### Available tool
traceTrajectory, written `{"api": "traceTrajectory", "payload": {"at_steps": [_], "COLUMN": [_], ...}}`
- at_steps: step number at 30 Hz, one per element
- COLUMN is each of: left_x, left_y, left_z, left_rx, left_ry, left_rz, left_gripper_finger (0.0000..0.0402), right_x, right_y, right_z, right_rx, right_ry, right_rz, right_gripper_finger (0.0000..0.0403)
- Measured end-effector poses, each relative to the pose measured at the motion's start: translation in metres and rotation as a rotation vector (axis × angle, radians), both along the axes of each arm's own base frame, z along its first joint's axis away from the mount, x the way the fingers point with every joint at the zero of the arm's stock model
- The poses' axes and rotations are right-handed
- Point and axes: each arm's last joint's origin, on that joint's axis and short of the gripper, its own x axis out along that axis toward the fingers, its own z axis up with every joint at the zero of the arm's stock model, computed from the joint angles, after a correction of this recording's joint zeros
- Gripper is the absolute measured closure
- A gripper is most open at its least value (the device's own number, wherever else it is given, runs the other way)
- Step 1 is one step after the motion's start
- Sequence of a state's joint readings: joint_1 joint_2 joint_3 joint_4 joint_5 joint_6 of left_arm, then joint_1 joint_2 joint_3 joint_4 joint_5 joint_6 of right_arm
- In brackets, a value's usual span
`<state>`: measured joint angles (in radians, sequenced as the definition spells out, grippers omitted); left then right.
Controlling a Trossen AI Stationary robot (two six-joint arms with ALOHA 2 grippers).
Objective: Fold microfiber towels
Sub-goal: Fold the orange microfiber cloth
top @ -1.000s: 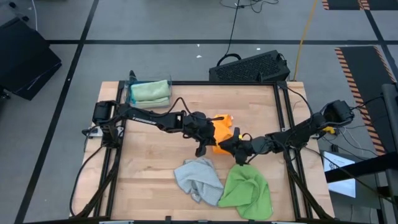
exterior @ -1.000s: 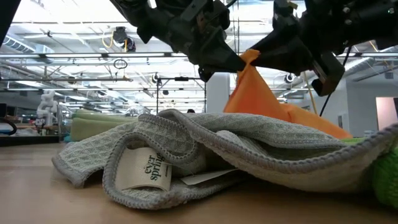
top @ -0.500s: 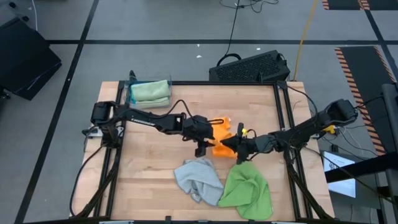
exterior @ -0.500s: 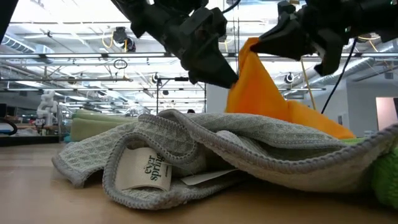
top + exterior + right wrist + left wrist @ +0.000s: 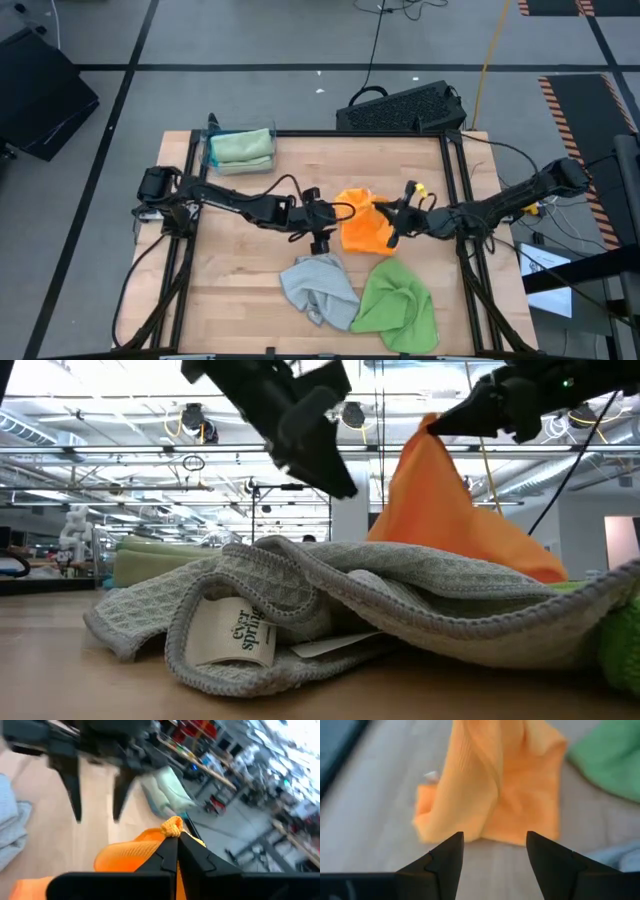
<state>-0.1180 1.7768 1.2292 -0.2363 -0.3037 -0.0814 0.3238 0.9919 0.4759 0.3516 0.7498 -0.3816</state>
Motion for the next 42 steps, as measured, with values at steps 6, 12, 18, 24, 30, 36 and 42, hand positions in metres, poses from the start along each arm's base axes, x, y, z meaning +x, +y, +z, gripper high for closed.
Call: {"api": "traceTrajectory", "payload": {"at_steps": [6,12,18,24,30,36,42], "left_x": [0.003,0.032,0.043,0.043,0.045,0.042,0.011], "left_y": [-0.02,-0.043,-0.045,-0.036,-0.016,0.009,0.037], "left_z": [0.01,-0.026,-0.075,-0.098,-0.101,-0.097,-0.062], "left_rx": [0.063,0.034,0.039,-0.043,0.029,0.169,0.428], "left_ry": [-0.127,-0.245,-0.181,-0.074,-0.036,0.047,0.301], "left_rz": [0.032,-0.106,-0.084,-0.058,-0.057,-0.09,0.049], "left_gripper_finger": [0.0183,0.0183,0.0183,0.0183,0.0262,0.0387,0.0391], "right_x": [-0.017,-0.025,-0.026,-0.027,-0.027,-0.027,-0.028], "right_y": [-0.017,-0.035,-0.042,-0.047,-0.047,-0.044,-0.037], "right_z": [0.005,0.003,0.002,0.002,0.003,-0.001,-0.006], "right_rx": [0.123,0.195,0.215,0.216,0.274,0.383,0.57], "right_ry": [-0.032,-0.027,-0.027,-0.034,-0.061,-0.057,-0.048], "right_rz": [-0.148,-0.261,-0.308,-0.338,-0.318,-0.278,-0.217], "right_gripper_finger": [0.0402,0.0402,0.0403,0.0403,0.0403,0.0403,0.0403]}}
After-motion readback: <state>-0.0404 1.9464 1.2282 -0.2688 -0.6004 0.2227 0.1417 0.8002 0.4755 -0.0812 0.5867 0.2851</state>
